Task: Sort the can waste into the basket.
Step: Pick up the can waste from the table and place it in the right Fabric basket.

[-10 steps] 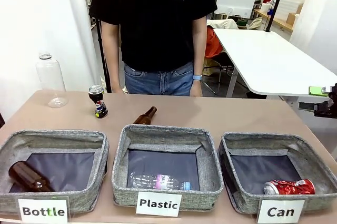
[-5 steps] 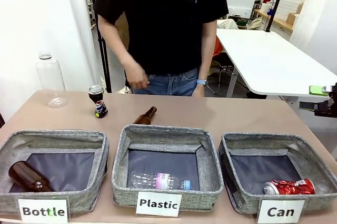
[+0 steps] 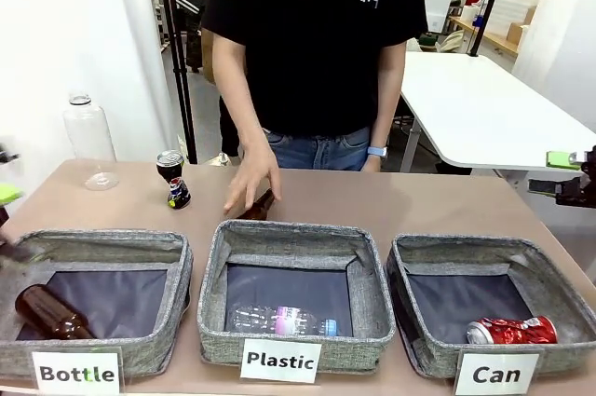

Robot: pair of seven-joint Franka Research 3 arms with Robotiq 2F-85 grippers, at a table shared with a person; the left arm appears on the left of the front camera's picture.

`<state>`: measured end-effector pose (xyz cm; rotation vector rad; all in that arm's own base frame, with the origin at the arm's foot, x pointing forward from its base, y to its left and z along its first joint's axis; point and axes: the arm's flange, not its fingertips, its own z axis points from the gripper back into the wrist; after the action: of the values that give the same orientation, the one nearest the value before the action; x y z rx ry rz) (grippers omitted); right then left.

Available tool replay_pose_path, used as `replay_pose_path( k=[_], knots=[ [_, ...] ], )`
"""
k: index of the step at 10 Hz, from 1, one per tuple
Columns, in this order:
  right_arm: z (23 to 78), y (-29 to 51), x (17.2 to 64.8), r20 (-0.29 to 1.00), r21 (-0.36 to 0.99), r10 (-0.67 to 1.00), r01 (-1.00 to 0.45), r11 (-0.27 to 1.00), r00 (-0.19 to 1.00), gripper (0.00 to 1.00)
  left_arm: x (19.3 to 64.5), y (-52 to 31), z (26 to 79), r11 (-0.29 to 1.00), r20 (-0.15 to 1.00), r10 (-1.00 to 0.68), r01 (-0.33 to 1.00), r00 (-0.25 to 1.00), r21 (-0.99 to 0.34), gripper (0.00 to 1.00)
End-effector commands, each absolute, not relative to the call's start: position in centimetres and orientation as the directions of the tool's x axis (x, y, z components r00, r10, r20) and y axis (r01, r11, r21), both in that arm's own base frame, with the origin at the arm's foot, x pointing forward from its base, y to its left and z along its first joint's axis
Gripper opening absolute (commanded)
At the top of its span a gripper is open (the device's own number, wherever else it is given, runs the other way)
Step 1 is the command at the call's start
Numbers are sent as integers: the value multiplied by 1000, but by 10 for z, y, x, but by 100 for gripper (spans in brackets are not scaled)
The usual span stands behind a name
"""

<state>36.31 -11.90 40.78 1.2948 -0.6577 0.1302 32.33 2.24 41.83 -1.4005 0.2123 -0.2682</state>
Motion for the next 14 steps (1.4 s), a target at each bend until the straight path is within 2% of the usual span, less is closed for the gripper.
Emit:
replay_pose_path(
  k=[1, 3, 5, 7, 9, 11, 14],
  knots=[
    [409, -121, 364, 530, 840, -256, -458, 290, 809, 100, 374, 17, 414, 298, 8, -254, 86, 967, -951, 100],
    [409, -121, 364, 530, 840, -256, -458, 290, 809, 100, 394, 1, 406, 359, 28, -282, 132, 959, -924, 100],
    [409, -121, 364, 530, 840, -256, -458, 290, 809, 100, 391, 15, 416, 303, 64, -289, 155, 955, -940, 100],
    [409, -121, 364, 530, 840, -256, -458, 290, 809, 100, 355, 64, 443, 232, 160, -211, 208, 964, -950, 100],
    [409, -121, 364, 530, 840, -256, -458, 290, 809, 100, 316, 114, 459, 239, 253, -31, 253, 967, -937, 100],
    [409, -121, 364, 530, 840, -256, -458, 290, 809, 100, 276, 138, 457, 254, 283, 81, 255, 956, -933, 100],
    [409, -121, 364, 530, 840, -256, -458, 290, 809, 100, 263, 140, 454, 282, 304, 152, 253, 941, -925, 100]
  ],
)
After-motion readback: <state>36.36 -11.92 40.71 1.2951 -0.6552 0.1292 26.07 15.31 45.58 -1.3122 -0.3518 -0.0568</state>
